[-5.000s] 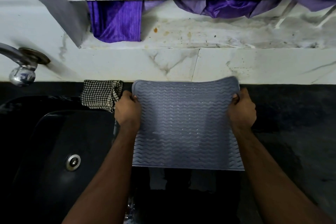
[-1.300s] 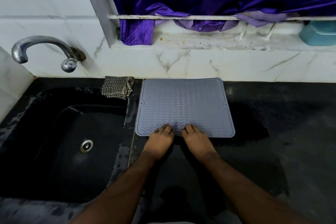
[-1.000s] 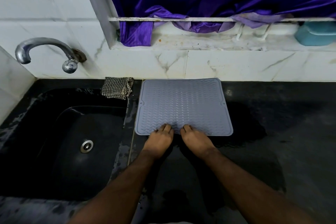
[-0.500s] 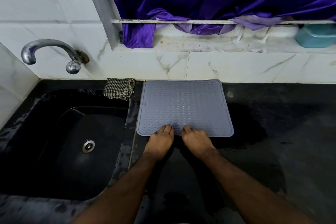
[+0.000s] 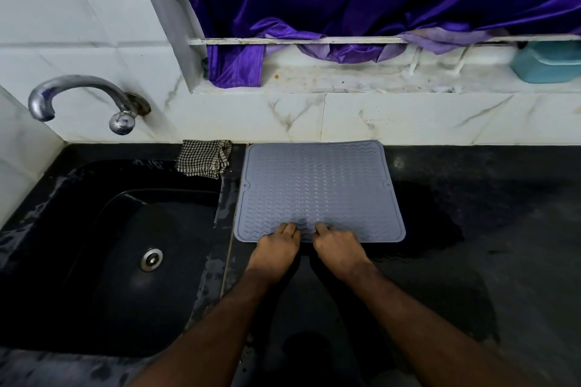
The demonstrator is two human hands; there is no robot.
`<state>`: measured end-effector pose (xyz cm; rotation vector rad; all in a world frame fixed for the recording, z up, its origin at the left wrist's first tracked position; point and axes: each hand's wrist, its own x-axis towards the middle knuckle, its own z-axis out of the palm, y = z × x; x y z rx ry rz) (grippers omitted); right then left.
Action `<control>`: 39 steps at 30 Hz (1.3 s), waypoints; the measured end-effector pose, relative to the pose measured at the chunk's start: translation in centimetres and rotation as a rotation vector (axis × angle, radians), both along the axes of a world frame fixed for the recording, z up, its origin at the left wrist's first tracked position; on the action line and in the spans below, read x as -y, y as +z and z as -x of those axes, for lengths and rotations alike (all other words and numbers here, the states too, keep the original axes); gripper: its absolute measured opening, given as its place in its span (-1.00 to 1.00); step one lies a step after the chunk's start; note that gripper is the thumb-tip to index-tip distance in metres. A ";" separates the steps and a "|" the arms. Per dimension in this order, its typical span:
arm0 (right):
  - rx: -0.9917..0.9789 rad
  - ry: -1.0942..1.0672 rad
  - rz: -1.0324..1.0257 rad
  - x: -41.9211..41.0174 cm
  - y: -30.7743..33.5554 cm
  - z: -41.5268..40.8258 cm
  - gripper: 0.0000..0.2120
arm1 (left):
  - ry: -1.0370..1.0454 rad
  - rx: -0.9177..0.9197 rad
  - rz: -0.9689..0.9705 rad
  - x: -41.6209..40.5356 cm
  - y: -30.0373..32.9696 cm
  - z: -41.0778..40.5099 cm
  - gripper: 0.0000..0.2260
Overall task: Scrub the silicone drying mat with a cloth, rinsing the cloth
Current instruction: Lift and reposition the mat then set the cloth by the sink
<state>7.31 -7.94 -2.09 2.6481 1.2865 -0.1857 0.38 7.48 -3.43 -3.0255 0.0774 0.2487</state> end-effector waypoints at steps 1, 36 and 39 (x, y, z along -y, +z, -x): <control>-0.004 0.000 -0.022 0.0 0.1 -0.3 -0.78 | -0.002 0.009 0.018 -0.2 0.0 -0.3 -0.71; -0.027 -0.978 -0.517 8.2 -3.3 -17.4 -0.73 | 0.018 0.079 0.313 4.7 -5.7 -19.1 -0.33; -0.065 -0.957 -0.535 8.6 -3.3 -17.5 -0.80 | 0.006 0.099 0.318 4.7 -5.8 -18.9 -0.34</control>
